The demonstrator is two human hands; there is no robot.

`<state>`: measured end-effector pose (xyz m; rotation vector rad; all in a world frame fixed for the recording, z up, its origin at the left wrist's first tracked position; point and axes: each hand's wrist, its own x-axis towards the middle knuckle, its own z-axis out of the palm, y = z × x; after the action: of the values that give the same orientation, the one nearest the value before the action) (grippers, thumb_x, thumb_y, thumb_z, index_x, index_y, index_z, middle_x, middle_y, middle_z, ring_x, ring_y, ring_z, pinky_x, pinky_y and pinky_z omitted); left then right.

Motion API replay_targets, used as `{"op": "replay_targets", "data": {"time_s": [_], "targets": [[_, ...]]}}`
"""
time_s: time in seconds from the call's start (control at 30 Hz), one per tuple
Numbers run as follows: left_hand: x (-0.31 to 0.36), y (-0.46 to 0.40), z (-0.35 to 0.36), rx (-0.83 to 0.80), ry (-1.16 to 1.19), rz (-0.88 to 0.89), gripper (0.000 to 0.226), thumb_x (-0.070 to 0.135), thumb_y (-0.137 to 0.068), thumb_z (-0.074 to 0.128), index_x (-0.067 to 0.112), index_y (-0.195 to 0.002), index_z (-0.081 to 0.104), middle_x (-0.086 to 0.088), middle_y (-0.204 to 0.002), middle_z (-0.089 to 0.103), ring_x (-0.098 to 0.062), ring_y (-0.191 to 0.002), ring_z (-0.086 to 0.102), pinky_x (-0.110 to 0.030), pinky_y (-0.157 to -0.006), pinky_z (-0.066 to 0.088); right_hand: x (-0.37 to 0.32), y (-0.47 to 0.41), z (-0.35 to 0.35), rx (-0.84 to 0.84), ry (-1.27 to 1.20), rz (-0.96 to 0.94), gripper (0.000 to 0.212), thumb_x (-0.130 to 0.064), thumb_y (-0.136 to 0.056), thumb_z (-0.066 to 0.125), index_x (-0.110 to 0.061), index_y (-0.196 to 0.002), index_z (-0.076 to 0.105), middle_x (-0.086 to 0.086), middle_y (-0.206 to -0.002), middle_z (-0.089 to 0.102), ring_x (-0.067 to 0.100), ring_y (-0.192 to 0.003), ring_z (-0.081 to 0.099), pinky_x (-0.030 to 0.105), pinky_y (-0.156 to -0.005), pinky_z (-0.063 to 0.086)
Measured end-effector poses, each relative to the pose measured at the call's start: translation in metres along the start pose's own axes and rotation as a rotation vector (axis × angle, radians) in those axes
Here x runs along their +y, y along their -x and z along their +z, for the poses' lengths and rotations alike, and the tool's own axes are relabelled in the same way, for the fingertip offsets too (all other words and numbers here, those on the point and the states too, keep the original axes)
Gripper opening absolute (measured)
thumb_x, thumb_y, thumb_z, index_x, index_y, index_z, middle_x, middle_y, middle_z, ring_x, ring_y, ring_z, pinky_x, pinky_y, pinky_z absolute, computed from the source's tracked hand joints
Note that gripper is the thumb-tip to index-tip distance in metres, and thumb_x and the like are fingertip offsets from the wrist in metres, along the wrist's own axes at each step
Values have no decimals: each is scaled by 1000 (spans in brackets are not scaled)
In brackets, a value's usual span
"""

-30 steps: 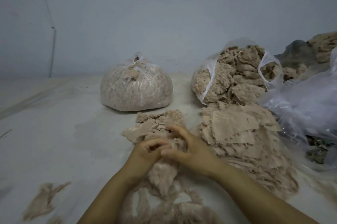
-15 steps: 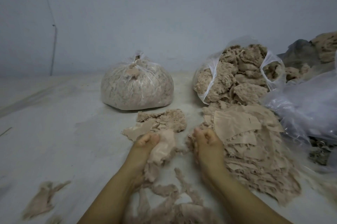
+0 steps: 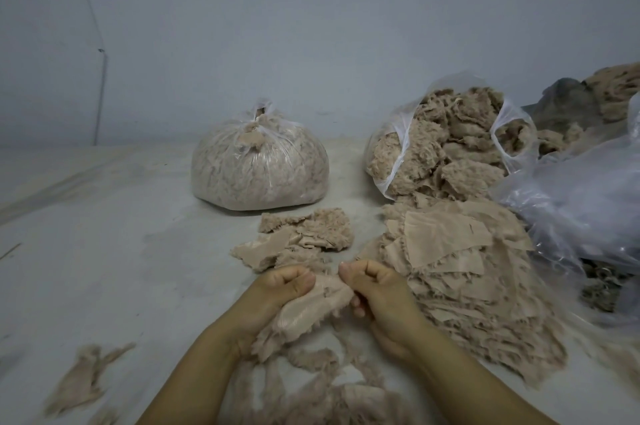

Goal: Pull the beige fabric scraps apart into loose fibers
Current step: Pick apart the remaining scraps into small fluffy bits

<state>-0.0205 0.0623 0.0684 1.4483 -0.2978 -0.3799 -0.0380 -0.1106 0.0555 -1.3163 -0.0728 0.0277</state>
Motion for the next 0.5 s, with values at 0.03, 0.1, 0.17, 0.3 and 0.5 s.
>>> {"op": "replay_targets", "data": {"time_s": [0.03, 0.1, 0.17, 0.3, 0.5], "targets": [[0, 0, -1, 2, -26, -9, 21, 28, -78, 62, 8, -77, 64, -4, -65, 63, -10, -53, 57, -19, -48, 45, 0, -1, -1, 31, 1, -20, 21, -28, -71, 72, -9, -72, 64, 2, -52, 55, 9, -42, 45, 19, -41, 39], [0, 0, -4, 14, -53, 1, 21, 29, -77, 62, 8, -76, 63, -4, -66, 60, -10, -54, 55, -19, -49, 44, 1, -3, 0, 104, -14, -56, 20, -23, -77, 71, -8, -69, 61, 2, -49, 53, 9, -40, 43, 19, -40, 38], [1, 2, -8, 79, 3, 39, 18, 29, -77, 63, 11, -73, 66, -7, -70, 63, -11, -59, 58, -19, -52, 48, 1, -6, -3, 213, -26, -75, 23, -19, -83, 69, -7, -68, 57, 1, -47, 52, 9, -39, 42, 19, -40, 38], [4, 1, -22, 250, 115, 67, 36, 30, -75, 64, -1, -93, 66, -18, -82, 62, -21, -64, 59, -23, -51, 50, -5, 3, -12, 38, 241, -13, 47, -53, -81, 59, -14, -54, 59, 0, -46, 53, 11, -40, 43, 19, -42, 36], [-7, -2, -5, 44, 209, -29, 29, 21, -80, 67, 1, -100, 70, -26, -101, 68, -32, -87, 66, -34, -71, 57, 3, 5, 10, -102, 149, 99, 48, -57, -82, 57, -10, -87, 67, 1, -69, 67, 13, -66, 65, 27, -63, 54]]}}
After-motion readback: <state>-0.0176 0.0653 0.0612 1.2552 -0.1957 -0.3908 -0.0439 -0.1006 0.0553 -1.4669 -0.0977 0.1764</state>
